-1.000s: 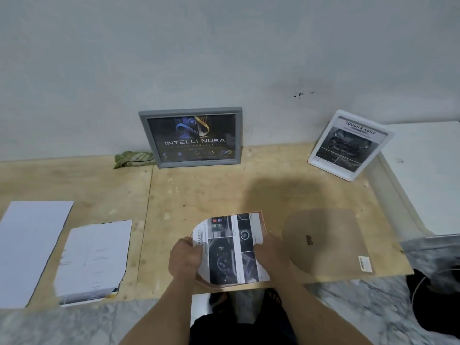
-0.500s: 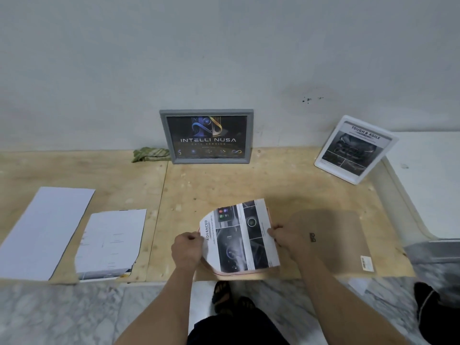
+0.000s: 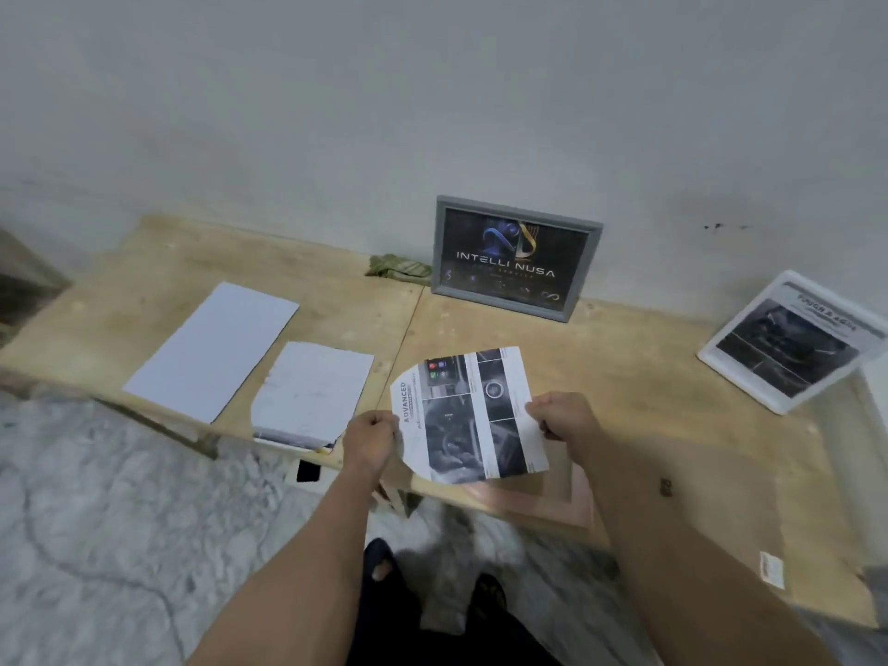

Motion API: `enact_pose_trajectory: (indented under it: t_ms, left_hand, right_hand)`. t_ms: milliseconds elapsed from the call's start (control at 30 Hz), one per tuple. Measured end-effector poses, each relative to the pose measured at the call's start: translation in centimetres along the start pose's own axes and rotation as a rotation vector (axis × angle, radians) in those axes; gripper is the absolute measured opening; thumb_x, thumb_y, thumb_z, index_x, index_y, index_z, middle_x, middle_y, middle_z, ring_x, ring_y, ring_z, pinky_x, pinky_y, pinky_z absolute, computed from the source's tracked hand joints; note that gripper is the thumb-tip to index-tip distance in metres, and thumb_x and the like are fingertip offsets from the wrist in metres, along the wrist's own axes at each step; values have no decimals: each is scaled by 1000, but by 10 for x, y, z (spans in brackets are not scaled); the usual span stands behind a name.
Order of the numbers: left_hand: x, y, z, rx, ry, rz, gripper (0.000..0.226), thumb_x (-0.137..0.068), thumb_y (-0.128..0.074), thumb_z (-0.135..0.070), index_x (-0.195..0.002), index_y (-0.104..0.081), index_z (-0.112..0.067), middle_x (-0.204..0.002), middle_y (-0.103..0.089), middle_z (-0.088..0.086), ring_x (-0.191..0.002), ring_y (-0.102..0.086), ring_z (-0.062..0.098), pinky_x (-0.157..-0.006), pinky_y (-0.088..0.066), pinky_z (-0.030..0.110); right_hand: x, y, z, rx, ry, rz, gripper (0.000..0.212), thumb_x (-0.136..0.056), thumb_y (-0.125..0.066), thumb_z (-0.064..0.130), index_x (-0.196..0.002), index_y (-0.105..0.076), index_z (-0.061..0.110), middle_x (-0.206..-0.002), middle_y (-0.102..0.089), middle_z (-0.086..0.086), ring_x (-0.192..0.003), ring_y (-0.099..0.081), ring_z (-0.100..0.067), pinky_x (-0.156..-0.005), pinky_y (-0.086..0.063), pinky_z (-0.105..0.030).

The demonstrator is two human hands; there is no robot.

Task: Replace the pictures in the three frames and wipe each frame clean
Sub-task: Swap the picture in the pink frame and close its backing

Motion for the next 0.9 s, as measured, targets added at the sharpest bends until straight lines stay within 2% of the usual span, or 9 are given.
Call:
enact_pose_trajectory:
  t_ms: [33,100,233,333,433,567,700,800,900]
  left_hand:
    - [-4,17,2,34,3,-31,41,-79,-53,-4,-41,-47,-17,-52,-53,5,-59,-45,23,-61,-37,33]
    - [-9,44,2,89,1,-70,40,-82,-54,-4,-47,-42,-17,-53,-46,5,-56,-39,21,-57,-33,31]
    - [-35,116,6,211,35,-154,24,-87,-53,-4,-64,-53,-7,-58,-51,14,-52,-46,22,-44,-36,26]
    - [-71,179,2,284,31,-244,15,-82,-54,-2,-69,-58,-6,-64,-53,15,-61,-49,26,-60,-44,36]
    - [-111,235,3,344,52,-319,15,-84,-56,0,-72,-58,-8,-73,-54,14,-70,-48,23,-68,-41,36]
    - [-161,296,16,419,114,-385,22,-89,-58,2,-70,-64,-8,-74,-62,9,-67,-52,23,-65,-43,33]
    - [-202,342,37,450,188,-453,21,-85,-64,-1,-66,-67,-10,-75,-67,7,-70,-58,24,-68,-46,33]
    - [-222,362,51,408,240,-491,29,-79,-61,0,-53,-60,-12,-63,-60,7,-66,-53,22,-65,-42,31]
    - [-231,372,60,401,285,-530,21,-82,-63,-5,-63,-65,-14,-73,-68,4,-71,-59,21,-71,-49,30]
  right_hand:
    - [-3,-12,9,-11,11,-15,18,-81,-67,1,-67,-60,8,-58,-49,-5,-56,-40,-18,-54,-31,-26]
    - [-8,-38,26,-22,21,8,12,-78,-70,0,-68,-64,2,-59,-52,-9,-58,-43,-18,-56,-32,-28]
    - [-17,-118,85,7,69,77,10,-78,-70,-4,-70,-66,0,-60,-61,-9,-49,-52,-18,-55,-41,-27]
    - [-37,-189,131,42,115,103,11,-77,-68,-3,-69,-67,5,-69,-66,-12,-58,-60,-22,-61,-49,-32]
    - [-61,-258,176,103,178,132,12,-74,-68,3,-66,-68,12,-73,-68,-10,-67,-61,-25,-64,-48,-33]
    - [-91,-347,232,234,268,147,10,-76,-66,3,-70,-71,10,-67,-65,-5,-66,-57,-22,-66,-45,-29]
    - [-119,-431,271,390,339,135,11,-77,-63,8,-79,-73,4,-87,-72,-12,-87,-66,-30,-76,-52,-35]
    - [-133,-484,287,511,372,164,14,-81,-62,9,-85,-75,12,-94,-73,-5,-91,-65,-23,-74,-46,-25]
    - [-141,-516,296,620,396,180,19,-84,-60,8,-93,-75,14,-103,-71,-2,-100,-63,-21,-79,-43,-22]
Point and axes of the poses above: each hand's wrist, its own x-axis away from the middle knuckle, its own y-axis out of the back of the hand, z = x × y, the point moved 8 cm from there along -x, towards the middle knuckle
